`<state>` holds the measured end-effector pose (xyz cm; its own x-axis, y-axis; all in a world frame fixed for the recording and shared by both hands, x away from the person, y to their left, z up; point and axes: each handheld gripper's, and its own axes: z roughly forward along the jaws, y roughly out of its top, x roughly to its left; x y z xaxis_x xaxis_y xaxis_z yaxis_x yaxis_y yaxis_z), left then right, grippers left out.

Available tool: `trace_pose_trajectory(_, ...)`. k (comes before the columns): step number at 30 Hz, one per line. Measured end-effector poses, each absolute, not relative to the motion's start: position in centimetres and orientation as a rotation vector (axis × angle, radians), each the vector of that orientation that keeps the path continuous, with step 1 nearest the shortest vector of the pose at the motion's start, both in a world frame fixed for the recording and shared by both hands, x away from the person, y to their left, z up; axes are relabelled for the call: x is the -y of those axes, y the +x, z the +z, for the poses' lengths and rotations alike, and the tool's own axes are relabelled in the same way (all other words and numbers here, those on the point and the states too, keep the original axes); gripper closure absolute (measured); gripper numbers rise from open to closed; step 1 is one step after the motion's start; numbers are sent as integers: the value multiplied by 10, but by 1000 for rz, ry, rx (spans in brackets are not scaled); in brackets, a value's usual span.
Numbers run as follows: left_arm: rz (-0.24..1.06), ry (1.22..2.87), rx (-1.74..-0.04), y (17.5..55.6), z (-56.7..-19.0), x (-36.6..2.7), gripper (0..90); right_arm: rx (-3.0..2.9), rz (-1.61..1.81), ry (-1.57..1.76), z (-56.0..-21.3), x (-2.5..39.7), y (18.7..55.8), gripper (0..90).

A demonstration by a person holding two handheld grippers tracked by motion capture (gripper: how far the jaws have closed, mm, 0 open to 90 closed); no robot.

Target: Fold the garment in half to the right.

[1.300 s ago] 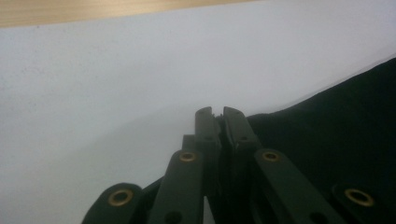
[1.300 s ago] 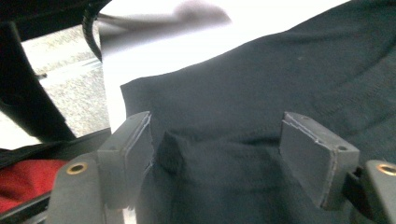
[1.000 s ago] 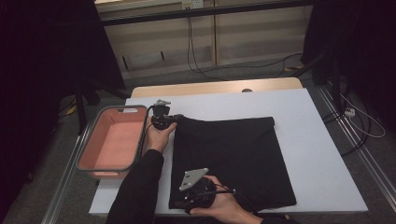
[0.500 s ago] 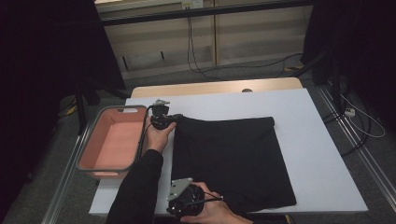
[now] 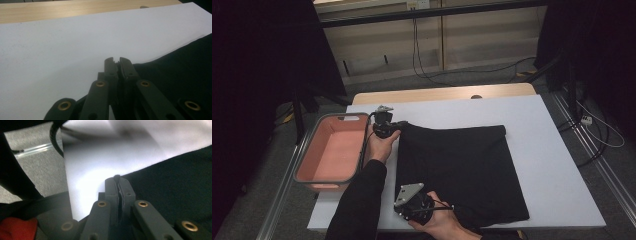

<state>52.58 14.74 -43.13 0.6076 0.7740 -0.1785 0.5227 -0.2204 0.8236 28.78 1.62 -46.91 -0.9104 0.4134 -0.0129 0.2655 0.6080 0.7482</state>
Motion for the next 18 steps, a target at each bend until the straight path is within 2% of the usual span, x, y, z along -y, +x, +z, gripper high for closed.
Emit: trace_pose_trajectory(18,353,1841,-988,520,-408,-154,855,-2572,1429,535,-434,0,288,872)
